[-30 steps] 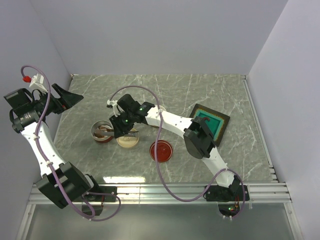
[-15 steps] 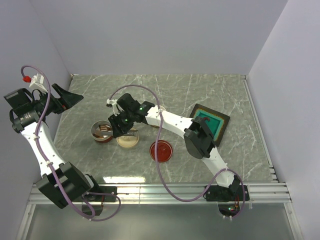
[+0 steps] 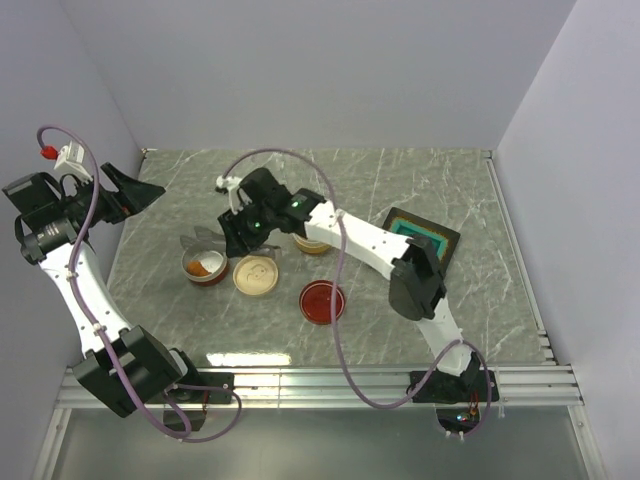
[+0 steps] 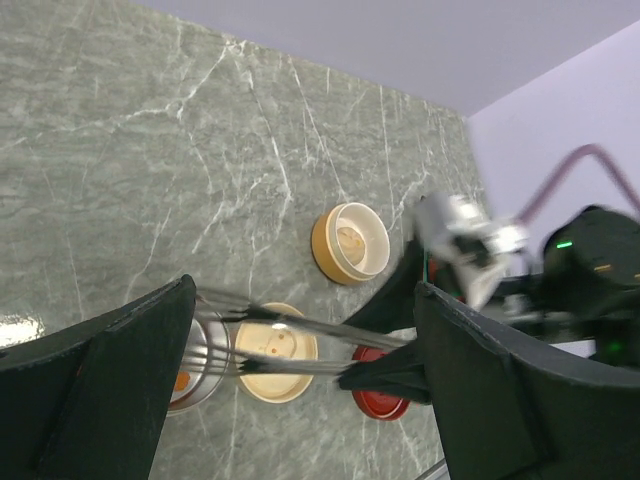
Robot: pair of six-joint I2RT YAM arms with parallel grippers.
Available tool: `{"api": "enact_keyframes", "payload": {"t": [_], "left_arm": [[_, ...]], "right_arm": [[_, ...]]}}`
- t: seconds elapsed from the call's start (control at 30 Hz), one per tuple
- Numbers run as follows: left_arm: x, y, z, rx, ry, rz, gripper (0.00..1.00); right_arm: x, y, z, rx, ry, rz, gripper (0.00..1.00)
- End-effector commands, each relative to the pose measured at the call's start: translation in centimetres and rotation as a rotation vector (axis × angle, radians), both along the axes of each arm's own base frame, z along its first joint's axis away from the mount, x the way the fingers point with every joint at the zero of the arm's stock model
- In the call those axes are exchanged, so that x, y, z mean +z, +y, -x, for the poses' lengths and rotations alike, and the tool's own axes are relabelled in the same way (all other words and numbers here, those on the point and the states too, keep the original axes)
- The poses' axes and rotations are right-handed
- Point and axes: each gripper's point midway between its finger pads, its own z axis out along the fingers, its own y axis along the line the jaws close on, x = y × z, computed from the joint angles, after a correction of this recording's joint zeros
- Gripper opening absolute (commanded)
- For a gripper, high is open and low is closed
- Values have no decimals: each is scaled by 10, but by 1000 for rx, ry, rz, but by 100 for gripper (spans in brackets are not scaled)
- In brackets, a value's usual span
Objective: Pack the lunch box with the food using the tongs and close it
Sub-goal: Place the food into the lunch box, then pick up the food using the clamp
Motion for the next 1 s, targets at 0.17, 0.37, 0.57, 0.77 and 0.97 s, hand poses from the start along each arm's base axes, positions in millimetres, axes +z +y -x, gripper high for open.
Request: {"api": "enact_keyframes", "payload": {"t": [0.17,0.37,0.57,0.77,0.97], "left_arm": [[26,-9,10,-43,-97,-66,97],[22,-12,13,-54,-110,-75,97],[22,-14,12,-66,-116,-65,97],[22,-14,11,-69,-116,-53,97],[19,-13,11,-64,-111,-54,97]], "right_arm": [[121,-113,-41,-146,-174,-91,54],[123,-236,-58,-326,-166,-6,53],[105,-355,-51,-493,-193,152,52],[52,-435,-29,-595,-159,347,50],[5,-466,-24,-642,-94,403,48]]}}
